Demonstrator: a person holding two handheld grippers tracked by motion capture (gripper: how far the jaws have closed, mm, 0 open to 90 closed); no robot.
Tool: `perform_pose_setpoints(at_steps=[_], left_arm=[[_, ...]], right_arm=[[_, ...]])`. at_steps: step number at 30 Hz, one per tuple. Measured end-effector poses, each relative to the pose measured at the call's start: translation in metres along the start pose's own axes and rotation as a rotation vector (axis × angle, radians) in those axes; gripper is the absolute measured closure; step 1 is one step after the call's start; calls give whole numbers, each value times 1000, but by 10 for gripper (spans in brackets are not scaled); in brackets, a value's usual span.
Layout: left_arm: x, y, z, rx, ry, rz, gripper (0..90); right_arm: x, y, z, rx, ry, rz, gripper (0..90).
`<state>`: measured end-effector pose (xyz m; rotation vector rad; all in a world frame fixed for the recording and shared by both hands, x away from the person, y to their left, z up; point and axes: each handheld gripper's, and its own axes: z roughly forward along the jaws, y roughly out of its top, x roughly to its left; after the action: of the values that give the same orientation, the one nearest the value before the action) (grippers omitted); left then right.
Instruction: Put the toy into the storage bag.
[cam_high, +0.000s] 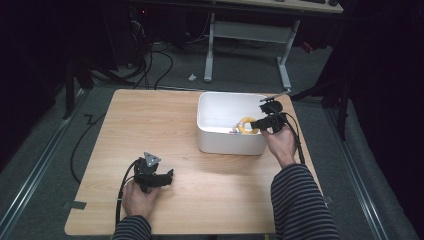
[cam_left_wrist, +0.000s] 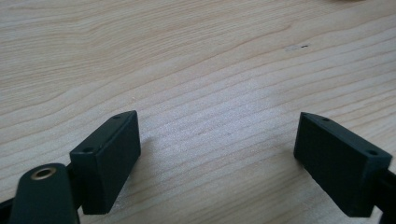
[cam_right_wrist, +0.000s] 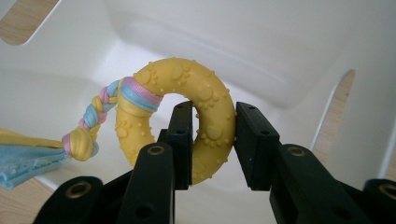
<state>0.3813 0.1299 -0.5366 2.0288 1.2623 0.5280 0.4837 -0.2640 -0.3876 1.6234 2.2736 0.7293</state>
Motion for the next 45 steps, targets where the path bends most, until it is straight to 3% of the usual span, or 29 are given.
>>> perform_pose_setpoints(at_steps=[20, 23, 28, 35, 45], left_arm=[[0, 0, 0, 0, -1, 0, 149], [0, 0, 0, -1, -1, 0, 149], [0, 0, 0, 0, -1, 0, 150], [0, 0, 0, 0, -1, 0, 150], [0, 0, 0, 0, 0, 0, 150]], right_arm=[[8, -2, 3, 48, 13, -46, 676], [8, -1, 1, 29, 17, -43, 572], [7, -3, -6, 3, 10, -45, 511], [3, -7, -21, -52, 8, -53, 492], [-9, -20, -55, -136, 2, -58, 471]])
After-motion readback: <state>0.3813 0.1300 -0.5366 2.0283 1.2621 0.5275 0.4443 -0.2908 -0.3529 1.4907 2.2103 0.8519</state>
